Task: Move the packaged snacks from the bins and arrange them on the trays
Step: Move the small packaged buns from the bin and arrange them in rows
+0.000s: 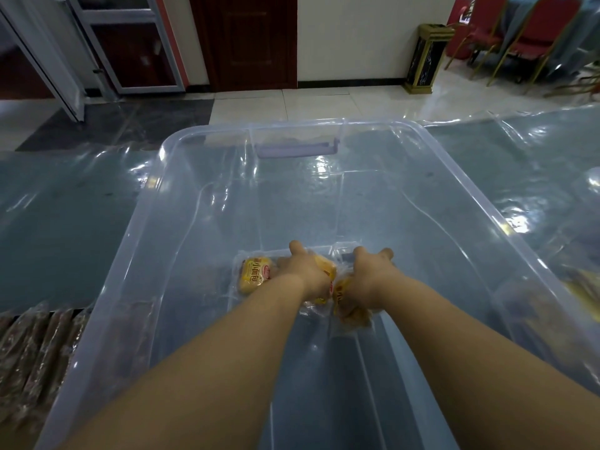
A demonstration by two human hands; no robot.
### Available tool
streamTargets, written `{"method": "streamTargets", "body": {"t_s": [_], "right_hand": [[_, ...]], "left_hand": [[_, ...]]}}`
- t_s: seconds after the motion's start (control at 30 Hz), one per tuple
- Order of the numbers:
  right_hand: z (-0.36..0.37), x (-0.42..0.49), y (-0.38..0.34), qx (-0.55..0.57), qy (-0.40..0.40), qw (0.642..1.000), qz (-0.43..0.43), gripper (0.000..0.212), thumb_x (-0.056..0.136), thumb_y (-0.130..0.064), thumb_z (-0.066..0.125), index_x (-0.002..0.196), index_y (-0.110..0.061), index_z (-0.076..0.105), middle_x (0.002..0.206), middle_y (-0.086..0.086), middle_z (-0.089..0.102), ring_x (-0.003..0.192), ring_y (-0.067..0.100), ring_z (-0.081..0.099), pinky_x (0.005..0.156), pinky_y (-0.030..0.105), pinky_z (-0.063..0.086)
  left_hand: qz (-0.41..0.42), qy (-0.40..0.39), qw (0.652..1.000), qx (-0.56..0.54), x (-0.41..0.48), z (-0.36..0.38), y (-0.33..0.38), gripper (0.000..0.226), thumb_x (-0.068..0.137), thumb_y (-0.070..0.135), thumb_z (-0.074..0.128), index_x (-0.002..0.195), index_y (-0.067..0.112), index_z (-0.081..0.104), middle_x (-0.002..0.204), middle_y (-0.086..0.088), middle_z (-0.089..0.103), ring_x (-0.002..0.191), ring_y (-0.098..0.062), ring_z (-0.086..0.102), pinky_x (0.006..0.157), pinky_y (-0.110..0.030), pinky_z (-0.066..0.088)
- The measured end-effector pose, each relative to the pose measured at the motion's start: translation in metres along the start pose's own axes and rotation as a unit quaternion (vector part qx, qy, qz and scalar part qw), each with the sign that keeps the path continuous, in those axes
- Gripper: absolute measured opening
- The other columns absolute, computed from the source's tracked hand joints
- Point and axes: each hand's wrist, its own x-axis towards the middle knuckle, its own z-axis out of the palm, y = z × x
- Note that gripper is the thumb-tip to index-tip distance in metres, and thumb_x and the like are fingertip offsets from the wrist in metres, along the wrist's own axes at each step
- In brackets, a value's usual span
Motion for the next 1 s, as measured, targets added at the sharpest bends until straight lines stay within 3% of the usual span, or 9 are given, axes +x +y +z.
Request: {"method": "streamTargets", "body": {"t_s": [0.17,0.3,0.4,0.43,0.53,0.6,0.73,0.87,1.0], "right_hand": [[-0.004,-0.003,-0.002,-0.053,0.037,0.997,-0.029,0.068,0.069,-0.025,0.076,0.124,-0.019,0.036,0.117,0.012,0.047,0.099,0.027,0.038,0.076,0.036,0.039],[-0.003,-0.006,-0.004,-0.062,0.052,0.996,-0.027,0.065,0.073,-0.022,0.072,0.126,-0.020,0.035,0.124,0.013,0.040,0.111,0.034,0.042,0.082,0.040,0.044],[-0.003,-0.009,-0.007,-0.038,0.058,0.997,-0.035,0.061,0.077,-0.014,0.068,0.126,-0.018,0.033,0.125,0.013,0.033,0.105,0.038,0.049,0.078,0.039,0.048],[-0.004,-0.009,-0.008,-0.036,0.063,0.997,-0.038,0.060,0.078,-0.012,0.067,0.127,-0.017,0.032,0.125,0.014,0.032,0.104,0.038,0.050,0.076,0.039,0.047],[-0.006,-0.010,-0.012,-0.036,0.070,0.996,-0.049,0.063,0.078,-0.009,0.064,0.129,-0.016,0.027,0.126,0.014,0.031,0.105,0.039,0.050,0.077,0.039,0.046],[-0.007,-0.010,-0.014,-0.028,0.072,0.995,-0.056,0.067,0.077,-0.008,0.063,0.131,-0.016,0.024,0.128,0.014,0.031,0.107,0.039,0.049,0.082,0.041,0.048],[-0.008,-0.010,-0.015,-0.022,0.073,0.995,-0.069,0.073,0.077,-0.010,0.065,0.134,-0.017,0.021,0.130,0.014,0.030,0.107,0.038,0.050,0.082,0.041,0.048],[-0.007,-0.008,-0.012,-0.024,0.072,0.995,-0.072,0.079,0.076,-0.012,0.069,0.137,-0.018,0.020,0.132,0.013,0.031,0.110,0.037,0.049,0.085,0.041,0.048],[-0.005,-0.006,-0.011,-0.032,0.079,0.994,-0.075,0.076,0.076,-0.014,0.070,0.136,-0.017,0.022,0.130,0.013,0.034,0.110,0.037,0.050,0.086,0.042,0.049]], "left_hand": [[-0.017,0.012,0.999,-0.038,-0.003,-0.001,-0.002,0.092,0.068,0.024,0.077,0.137,0.017,0.017,0.110,-0.009,0.046,0.096,-0.029,0.051,0.070,-0.035,0.046],[-0.053,0.032,0.997,-0.041,-0.005,-0.002,-0.003,0.084,0.058,0.029,0.078,0.128,0.014,0.033,0.112,-0.010,0.051,0.101,-0.031,0.053,0.074,-0.038,0.052],[-0.060,0.042,0.997,0.003,-0.007,-0.006,-0.003,0.071,0.059,0.026,0.077,0.121,0.013,0.044,0.112,-0.010,0.052,0.085,-0.026,0.057,0.049,-0.026,0.045],[-0.067,0.057,0.996,0.018,-0.007,-0.008,-0.005,0.072,0.061,0.025,0.077,0.123,0.014,0.042,0.118,-0.011,0.048,0.088,-0.026,0.056,0.048,-0.025,0.042],[-0.077,0.139,0.984,0.080,-0.004,-0.012,-0.009,0.061,0.072,0.027,0.071,0.124,0.015,0.041,0.125,-0.010,0.030,0.109,-0.032,0.043,0.078,-0.032,0.046],[-0.099,0.170,0.976,0.096,-0.004,-0.016,-0.010,0.053,0.075,0.033,0.067,0.120,0.017,0.043,0.123,-0.011,0.025,0.110,-0.033,0.033,0.088,-0.036,0.039],[-0.134,0.138,0.980,0.045,0.000,-0.021,-0.020,0.065,0.074,0.040,0.068,0.128,0.025,0.035,0.127,-0.014,0.023,0.110,-0.034,0.033,0.094,-0.040,0.040],[-0.126,0.060,0.990,-0.014,0.006,-0.026,-0.029,0.090,0.057,0.040,0.079,0.132,0.030,0.031,0.130,-0.019,0.029,0.114,-0.038,0.041,0.096,-0.044,0.044],[-0.091,0.039,0.995,0.002,0.006,-0.021,-0.032,0.090,0.052,0.049,0.077,0.129,0.034,0.033,0.126,-0.014,0.042,0.111,-0.036,0.043,0.093,-0.045,0.045]]}}
